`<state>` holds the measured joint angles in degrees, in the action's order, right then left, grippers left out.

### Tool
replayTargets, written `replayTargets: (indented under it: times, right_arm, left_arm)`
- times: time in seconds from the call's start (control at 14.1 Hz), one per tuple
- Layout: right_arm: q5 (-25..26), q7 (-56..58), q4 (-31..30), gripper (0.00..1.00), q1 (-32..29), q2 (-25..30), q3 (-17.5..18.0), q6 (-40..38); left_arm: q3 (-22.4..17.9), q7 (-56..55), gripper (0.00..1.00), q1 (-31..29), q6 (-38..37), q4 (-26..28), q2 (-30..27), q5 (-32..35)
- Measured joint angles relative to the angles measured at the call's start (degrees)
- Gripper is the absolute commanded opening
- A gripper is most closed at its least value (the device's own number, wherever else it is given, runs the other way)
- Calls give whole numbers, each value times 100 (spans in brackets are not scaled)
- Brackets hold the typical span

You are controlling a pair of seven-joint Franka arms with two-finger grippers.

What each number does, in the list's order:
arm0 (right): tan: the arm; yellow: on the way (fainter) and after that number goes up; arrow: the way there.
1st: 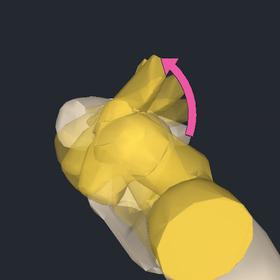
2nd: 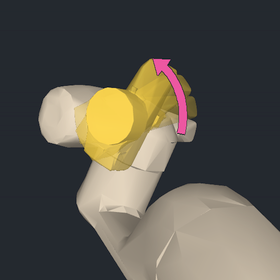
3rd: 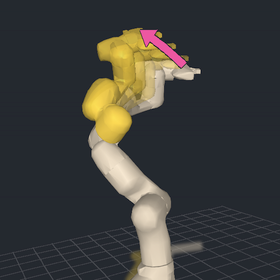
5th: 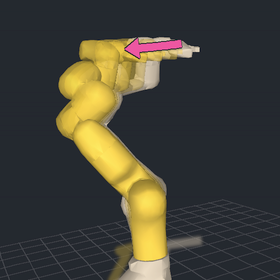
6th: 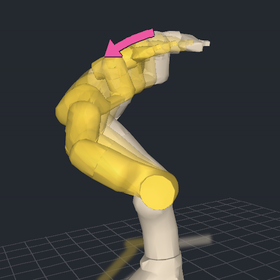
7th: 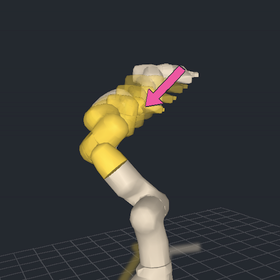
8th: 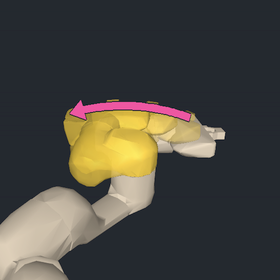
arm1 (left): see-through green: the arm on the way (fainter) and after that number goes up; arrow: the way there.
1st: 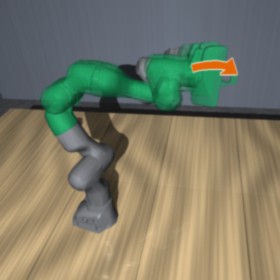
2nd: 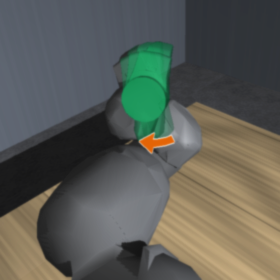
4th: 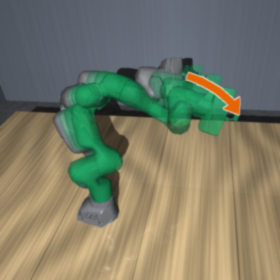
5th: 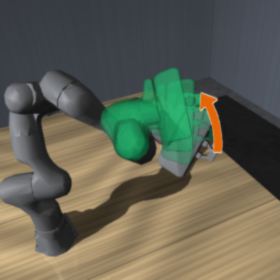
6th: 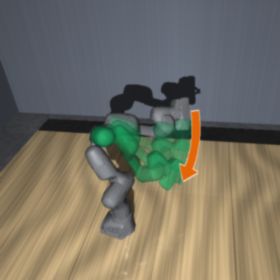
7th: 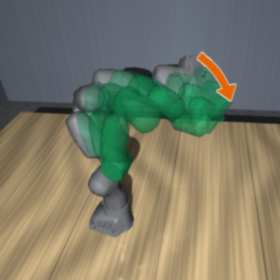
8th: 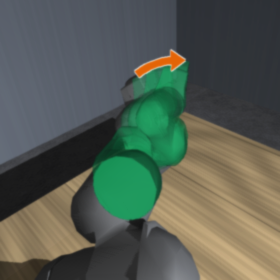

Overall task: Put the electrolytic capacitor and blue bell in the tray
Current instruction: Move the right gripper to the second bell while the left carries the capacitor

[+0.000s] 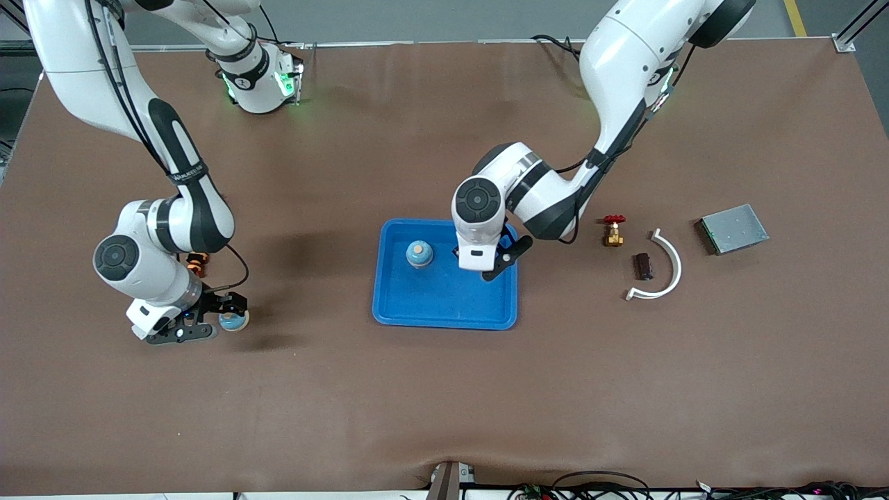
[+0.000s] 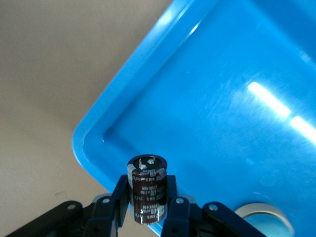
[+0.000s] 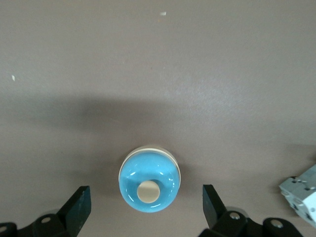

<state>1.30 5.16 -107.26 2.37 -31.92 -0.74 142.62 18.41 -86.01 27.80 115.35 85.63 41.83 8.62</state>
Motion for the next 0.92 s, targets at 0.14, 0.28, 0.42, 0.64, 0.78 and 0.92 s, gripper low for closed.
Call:
replayTargets:
  times: [0.14,0.28,0.42,0.64,0.78,0.92]
  right_arm:
    - [0,0,-69,100,-8,-65,-2,103]
    - [0,0,-87,100,-18,-147,-5,236]
    - [0,0,-114,100,-18,-222,-6,362]
    - [0,0,-135,100,-19,-322,-6,502]
    - [0,0,-135,99,-19,-337,-6,515]
    - [0,0,-136,49,-19,-338,-6,517]
  left_arm:
    - [-1,0,0,64,55,157,27,3]
    - [-4,0,0,78,85,237,60,4]
    - [-34,0,0,73,147,262,73,11]
    - [-74,0,0,46,221,275,104,113]
    - [-84,0,0,36,266,279,169,146]
    - [-87,0,0,36,298,280,233,156]
